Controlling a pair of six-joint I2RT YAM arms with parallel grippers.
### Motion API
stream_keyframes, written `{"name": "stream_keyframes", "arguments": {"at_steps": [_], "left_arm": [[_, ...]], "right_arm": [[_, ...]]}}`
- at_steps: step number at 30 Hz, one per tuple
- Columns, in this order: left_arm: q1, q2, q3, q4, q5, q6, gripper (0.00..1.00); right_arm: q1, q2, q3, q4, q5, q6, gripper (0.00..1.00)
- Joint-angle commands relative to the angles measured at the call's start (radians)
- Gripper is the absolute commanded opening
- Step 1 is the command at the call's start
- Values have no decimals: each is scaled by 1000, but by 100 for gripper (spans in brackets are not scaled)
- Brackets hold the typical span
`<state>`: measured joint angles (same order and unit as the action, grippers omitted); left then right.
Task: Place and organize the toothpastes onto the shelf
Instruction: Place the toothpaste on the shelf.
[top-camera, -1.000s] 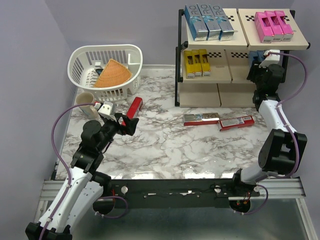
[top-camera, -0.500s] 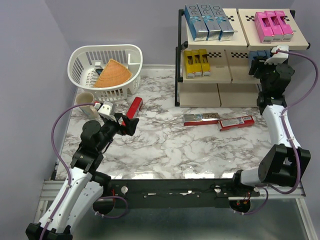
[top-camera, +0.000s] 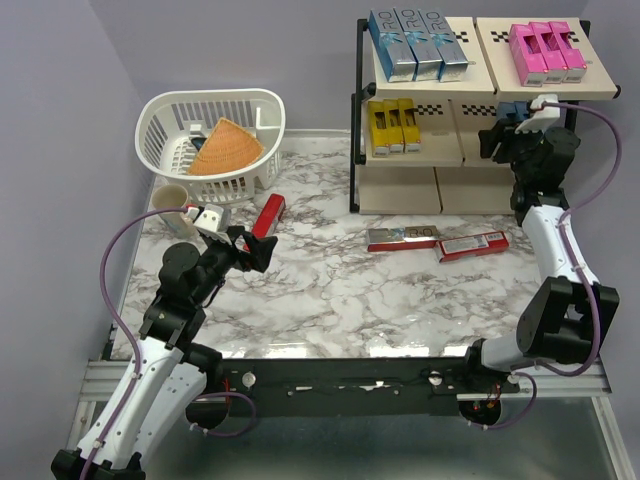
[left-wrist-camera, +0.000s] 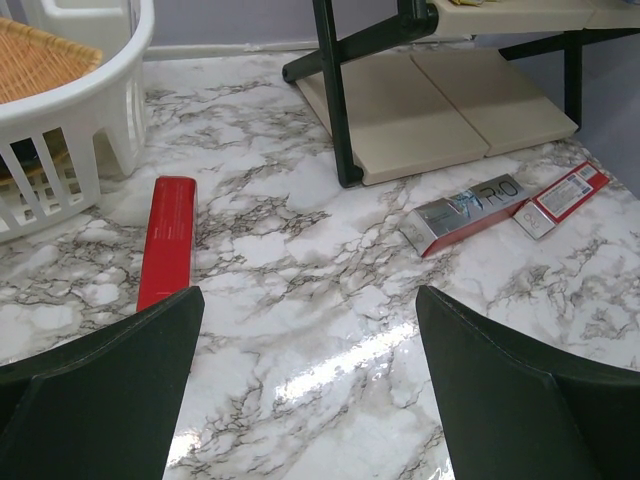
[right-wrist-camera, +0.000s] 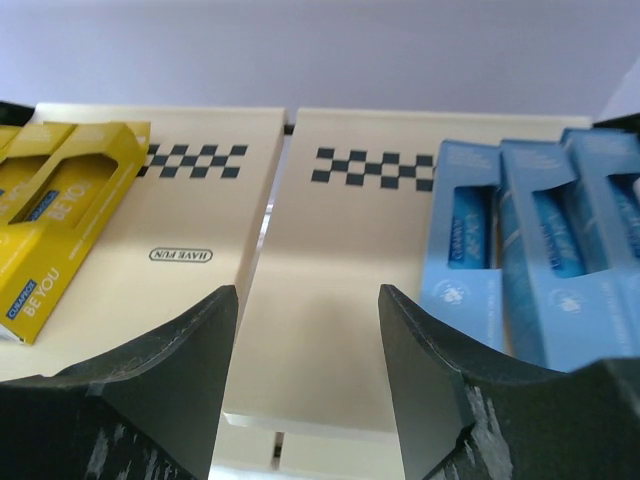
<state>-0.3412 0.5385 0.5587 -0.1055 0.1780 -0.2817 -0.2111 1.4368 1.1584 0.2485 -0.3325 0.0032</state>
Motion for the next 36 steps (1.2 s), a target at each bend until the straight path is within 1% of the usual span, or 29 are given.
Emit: {"name": "stream_keyframes", "arguments": {"at_steps": [1, 3, 9, 16, 19, 24, 26, 27, 30, 31, 33, 34, 35, 36], "left_arm": [[8, -8, 6, 17, 29, -4, 99], [8, -8, 6, 17, 31, -5, 99], [10, -5, 4, 17, 29, -5, 99], [11, -2, 6, 17, 29, -5, 99], [13, 0, 4, 17, 31, -5, 99], [16, 0, 4, 20, 37, -8, 99], [16, -2, 4, 21, 41, -11, 99], [18, -2, 4, 21, 43, -14, 99], [16, -3, 3, 23, 52, -16, 99], [18, -3, 3, 23, 54, -17, 99], [18, -8, 1, 23, 55, -20, 99], [16, -9, 1, 23, 55, -20, 99], [18, -9, 0, 23, 58, -22, 99], [16, -14, 1, 24, 60, -24, 99]], "right_arm": [[13, 39, 1, -9, -28, 29, 68], [22, 53, 0, 3, 27, 26, 72], [30, 79, 0, 23, 162, 26, 73], [30, 89, -2, 46, 248, 17, 76], [30, 79, -8, 46, 236, 21, 76], [48, -13, -60, 41, 197, 57, 77], [71, -51, -88, 15, 214, 84, 78], [81, -96, -101, -9, 223, 101, 78], [128, -174, -190, -34, 277, 184, 80], [159, -223, -221, -43, 308, 223, 80], [197, -278, -305, -72, 363, 263, 82], [241, -330, -334, -80, 398, 303, 83], [259, -352, -392, -86, 401, 322, 86], [280, -369, -416, -110, 409, 343, 87]]}}
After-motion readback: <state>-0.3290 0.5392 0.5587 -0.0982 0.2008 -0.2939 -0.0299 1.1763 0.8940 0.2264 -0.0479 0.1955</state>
